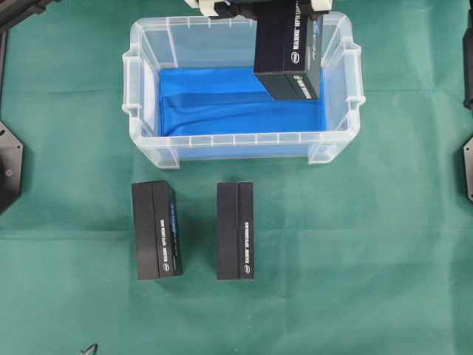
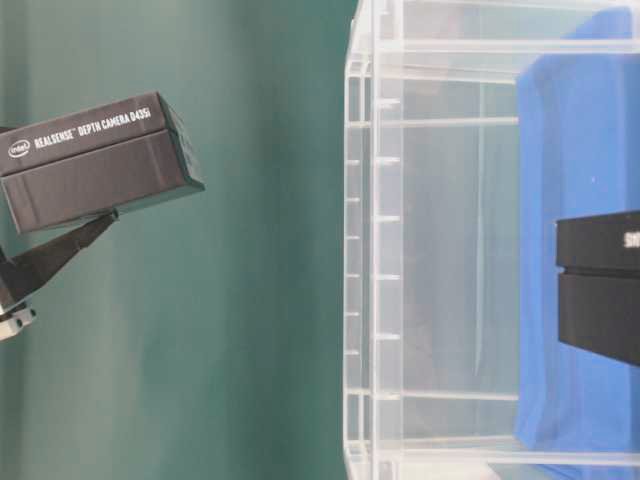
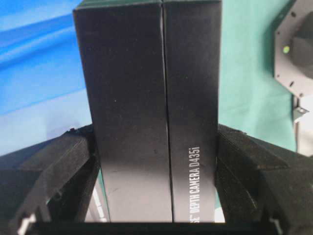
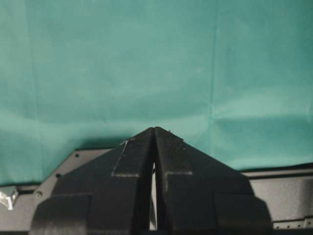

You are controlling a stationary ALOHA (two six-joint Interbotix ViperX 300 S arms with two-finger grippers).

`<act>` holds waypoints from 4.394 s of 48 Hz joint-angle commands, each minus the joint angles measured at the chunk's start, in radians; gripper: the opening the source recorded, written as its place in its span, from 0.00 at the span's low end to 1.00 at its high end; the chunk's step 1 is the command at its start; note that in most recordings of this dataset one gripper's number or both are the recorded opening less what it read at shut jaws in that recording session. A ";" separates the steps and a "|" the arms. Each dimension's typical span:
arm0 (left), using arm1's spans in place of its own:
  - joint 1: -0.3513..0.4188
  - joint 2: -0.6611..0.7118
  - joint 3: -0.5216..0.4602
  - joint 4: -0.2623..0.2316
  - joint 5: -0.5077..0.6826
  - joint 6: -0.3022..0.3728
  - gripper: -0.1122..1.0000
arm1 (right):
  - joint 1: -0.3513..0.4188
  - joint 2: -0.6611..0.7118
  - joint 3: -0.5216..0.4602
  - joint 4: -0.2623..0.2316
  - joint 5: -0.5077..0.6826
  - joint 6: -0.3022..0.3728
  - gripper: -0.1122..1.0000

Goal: Take the box out of the case with the left arm.
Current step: 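Lift the right box up out of the case with the left gripper, then carry the box forward and lower it onto the table right of the others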

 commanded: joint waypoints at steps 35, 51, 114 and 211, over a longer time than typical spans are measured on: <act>-0.121 -0.055 0.006 0.038 -0.011 -0.120 0.68 | 0.000 -0.002 -0.008 -0.003 -0.006 -0.005 0.10; -0.262 -0.055 0.054 0.061 -0.012 -0.307 0.68 | 0.000 0.003 -0.008 -0.003 -0.009 -0.005 0.10; -0.394 -0.051 0.264 0.072 -0.187 -0.503 0.68 | -0.002 0.005 -0.008 0.000 -0.003 -0.002 0.10; -0.399 0.066 0.695 0.086 -0.690 -0.517 0.68 | -0.002 -0.014 0.003 -0.002 -0.005 -0.003 0.10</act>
